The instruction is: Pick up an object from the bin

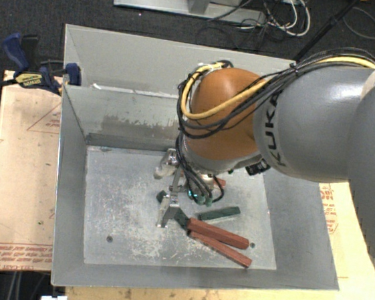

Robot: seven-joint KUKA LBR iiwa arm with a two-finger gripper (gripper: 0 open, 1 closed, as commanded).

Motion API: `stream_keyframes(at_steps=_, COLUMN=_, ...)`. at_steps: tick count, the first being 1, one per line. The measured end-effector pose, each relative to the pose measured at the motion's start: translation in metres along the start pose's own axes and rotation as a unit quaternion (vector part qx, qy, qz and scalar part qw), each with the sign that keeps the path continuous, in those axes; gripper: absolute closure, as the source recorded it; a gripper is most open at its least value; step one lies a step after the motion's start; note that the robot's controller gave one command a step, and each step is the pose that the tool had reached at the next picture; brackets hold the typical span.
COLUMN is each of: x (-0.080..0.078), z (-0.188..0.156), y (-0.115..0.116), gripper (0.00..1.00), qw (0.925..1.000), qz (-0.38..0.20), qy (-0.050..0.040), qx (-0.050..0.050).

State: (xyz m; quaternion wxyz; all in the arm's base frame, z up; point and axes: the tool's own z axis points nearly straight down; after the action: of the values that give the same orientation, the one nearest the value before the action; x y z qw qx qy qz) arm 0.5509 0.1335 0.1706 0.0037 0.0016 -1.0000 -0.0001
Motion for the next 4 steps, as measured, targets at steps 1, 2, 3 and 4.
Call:
stream_keyframes(at_steps=1, x=-0.002, z=-0.004, y=-0.001, gripper=0.00, qw=1.0000, qz=0.001, qy=-0.0037, qx=0.000)
stream_keyframes(at_steps=2, x=-0.022, z=-0.004, y=-0.021, gripper=0.00, qw=0.9977, qz=-0.067, qy=-0.0041, qx=-0.001)
stream_keyframes(at_steps=3, x=-0.030, z=-0.001, y=-0.034, gripper=0.00, qw=0.9958, qz=-0.091, qy=-0.0075, qx=-0.001)
stream_keyframes(at_steps=4, x=-0.053, z=0.034, y=-0.016, gripper=0.00, qw=0.9942, qz=-0.108, qy=0.0001, qx=0.001)
